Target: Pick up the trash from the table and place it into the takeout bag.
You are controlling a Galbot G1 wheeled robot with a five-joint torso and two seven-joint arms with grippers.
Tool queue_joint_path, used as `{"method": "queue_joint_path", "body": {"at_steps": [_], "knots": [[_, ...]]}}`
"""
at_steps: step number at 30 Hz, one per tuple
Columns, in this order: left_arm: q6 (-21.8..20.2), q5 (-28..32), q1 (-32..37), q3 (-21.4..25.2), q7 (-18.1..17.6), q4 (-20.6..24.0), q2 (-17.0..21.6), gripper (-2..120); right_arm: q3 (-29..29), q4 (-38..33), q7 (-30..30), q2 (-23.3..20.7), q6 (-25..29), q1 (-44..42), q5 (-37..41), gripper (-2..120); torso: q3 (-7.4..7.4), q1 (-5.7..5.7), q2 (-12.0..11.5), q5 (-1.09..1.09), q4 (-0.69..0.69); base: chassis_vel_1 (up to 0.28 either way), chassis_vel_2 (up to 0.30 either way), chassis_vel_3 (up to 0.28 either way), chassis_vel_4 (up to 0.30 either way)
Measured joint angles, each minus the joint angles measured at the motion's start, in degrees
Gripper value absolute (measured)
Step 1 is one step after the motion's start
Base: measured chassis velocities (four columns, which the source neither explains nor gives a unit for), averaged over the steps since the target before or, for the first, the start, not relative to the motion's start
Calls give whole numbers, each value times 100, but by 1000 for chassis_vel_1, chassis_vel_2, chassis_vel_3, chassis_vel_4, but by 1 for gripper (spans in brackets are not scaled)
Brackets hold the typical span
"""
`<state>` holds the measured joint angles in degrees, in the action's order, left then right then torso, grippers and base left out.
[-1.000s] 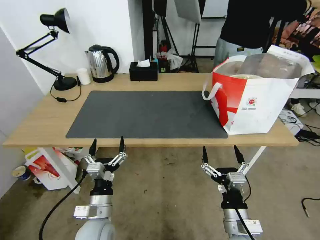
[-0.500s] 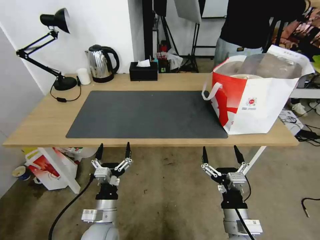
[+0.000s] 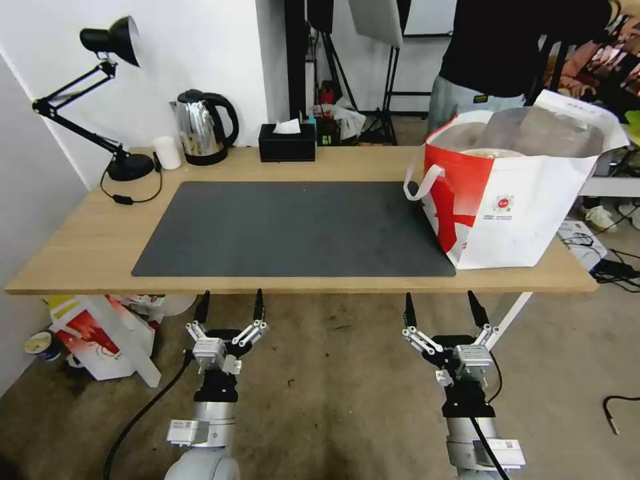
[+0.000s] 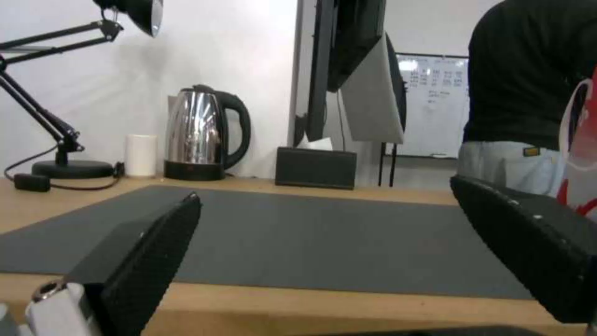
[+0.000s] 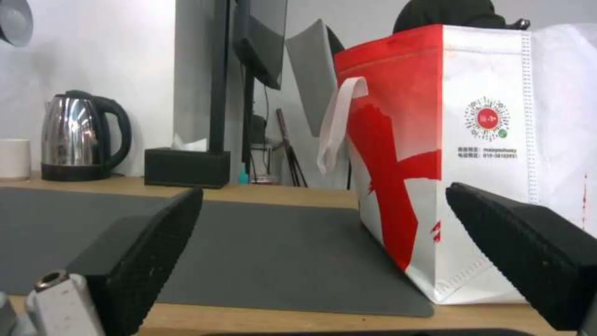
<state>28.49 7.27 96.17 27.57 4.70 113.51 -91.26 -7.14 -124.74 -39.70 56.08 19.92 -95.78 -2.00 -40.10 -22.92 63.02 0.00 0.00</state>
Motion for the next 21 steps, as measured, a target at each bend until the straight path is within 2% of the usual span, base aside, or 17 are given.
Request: {"method": "queue_joint_path", "body": {"at_steps": [21], "knots": [[37, -80, 39, -15, 12, -67, 0, 100, 0, 0, 0, 0, 0, 0, 0, 100, 0, 0, 0, 0, 0, 0, 0, 0, 0]]}}
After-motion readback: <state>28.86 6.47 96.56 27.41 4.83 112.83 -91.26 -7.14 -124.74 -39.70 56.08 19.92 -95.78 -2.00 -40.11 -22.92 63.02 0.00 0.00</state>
